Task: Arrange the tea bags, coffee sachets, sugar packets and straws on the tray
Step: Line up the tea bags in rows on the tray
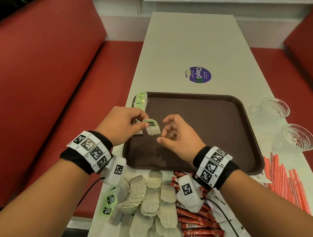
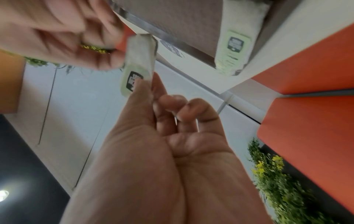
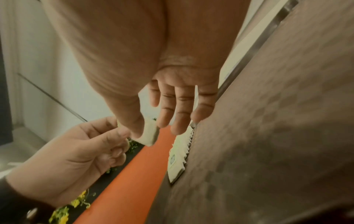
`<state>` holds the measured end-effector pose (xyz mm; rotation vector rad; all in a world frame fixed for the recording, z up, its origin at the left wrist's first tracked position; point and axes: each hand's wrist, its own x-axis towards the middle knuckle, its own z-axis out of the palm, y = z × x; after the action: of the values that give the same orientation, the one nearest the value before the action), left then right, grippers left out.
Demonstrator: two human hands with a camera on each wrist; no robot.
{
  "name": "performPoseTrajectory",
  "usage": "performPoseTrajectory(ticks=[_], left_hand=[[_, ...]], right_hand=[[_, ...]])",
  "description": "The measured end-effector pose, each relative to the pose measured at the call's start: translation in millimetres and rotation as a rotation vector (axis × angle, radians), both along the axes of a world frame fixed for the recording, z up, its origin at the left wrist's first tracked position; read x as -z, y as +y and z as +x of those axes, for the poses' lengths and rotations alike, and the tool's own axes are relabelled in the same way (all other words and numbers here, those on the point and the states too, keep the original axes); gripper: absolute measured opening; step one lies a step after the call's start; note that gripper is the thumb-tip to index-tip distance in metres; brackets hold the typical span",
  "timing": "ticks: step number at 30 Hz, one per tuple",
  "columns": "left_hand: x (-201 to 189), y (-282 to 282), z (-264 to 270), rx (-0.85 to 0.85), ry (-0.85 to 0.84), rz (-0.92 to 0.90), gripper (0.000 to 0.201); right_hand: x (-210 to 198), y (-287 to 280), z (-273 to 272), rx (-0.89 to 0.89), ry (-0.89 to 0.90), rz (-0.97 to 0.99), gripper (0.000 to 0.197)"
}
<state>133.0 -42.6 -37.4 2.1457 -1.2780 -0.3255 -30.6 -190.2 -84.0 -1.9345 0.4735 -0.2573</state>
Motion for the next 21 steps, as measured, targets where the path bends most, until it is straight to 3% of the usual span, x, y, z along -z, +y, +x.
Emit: performPoseTrajectory(ticks=[3, 7, 10, 21], left_hand=[[4, 5, 17, -0.065, -0.043, 0.086, 0.009], [18, 7, 42, -0.033, 0.015, 0.361, 0.012], [30, 4, 49, 0.008, 0.03, 0.486, 0.019], [42, -20, 51, -0.141, -0.084, 0.439, 0.018]], right_hand=[[-4, -1, -9, -0.162, 0.115, -0.12, 0.032], [-12, 7, -9, -0.496, 0.309, -0.3, 0.028], [-12, 13, -7, -0.588, 0.368, -0.335, 0.029], [-10, 34, -8, -0.754, 0.427, -0.6, 0.038]])
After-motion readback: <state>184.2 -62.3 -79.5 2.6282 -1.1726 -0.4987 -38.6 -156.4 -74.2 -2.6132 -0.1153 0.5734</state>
